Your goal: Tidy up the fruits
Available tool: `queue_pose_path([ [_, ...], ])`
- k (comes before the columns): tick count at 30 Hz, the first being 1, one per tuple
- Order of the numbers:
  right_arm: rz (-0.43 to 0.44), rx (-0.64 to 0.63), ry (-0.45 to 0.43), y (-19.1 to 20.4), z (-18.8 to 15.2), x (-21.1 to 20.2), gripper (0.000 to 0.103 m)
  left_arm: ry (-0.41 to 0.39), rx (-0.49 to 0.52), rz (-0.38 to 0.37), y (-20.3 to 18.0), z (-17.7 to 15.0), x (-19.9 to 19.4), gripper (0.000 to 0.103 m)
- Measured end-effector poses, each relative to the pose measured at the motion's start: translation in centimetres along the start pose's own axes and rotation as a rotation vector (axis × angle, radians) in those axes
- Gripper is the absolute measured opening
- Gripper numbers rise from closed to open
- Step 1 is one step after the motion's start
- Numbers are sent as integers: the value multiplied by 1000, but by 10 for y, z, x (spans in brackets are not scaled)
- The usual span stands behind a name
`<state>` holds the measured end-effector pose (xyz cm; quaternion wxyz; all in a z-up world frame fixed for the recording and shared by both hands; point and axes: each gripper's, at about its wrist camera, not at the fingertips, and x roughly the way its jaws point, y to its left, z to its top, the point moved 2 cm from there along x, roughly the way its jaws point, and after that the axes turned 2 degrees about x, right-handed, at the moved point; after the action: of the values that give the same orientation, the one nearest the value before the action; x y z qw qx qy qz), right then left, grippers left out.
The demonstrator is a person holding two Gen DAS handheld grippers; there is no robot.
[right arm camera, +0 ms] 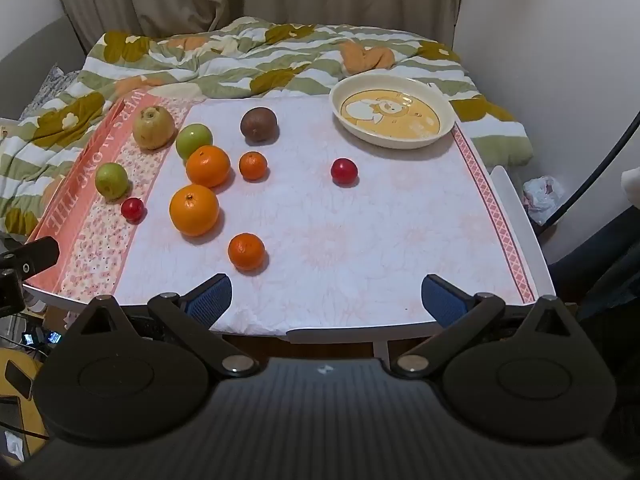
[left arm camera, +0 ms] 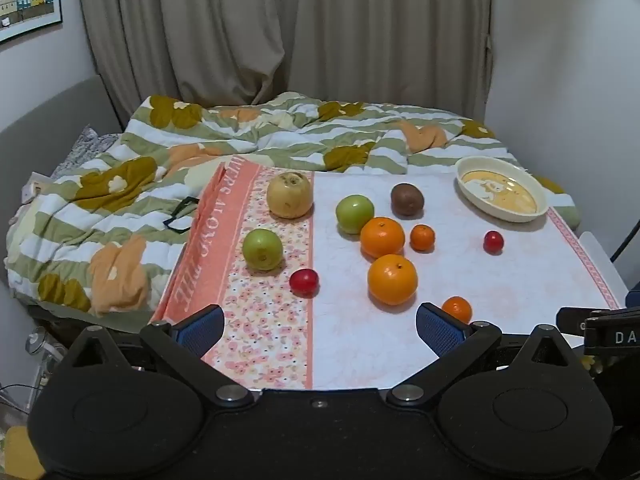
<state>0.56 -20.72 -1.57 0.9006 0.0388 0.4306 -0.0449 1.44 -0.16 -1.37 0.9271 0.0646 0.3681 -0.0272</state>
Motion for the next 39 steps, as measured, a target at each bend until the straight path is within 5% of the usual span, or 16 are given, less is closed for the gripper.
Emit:
queue_pose_path([
  [39,8,5,-12,5,-2,-1,103,-29,-5,-2,3,6,-1,103],
])
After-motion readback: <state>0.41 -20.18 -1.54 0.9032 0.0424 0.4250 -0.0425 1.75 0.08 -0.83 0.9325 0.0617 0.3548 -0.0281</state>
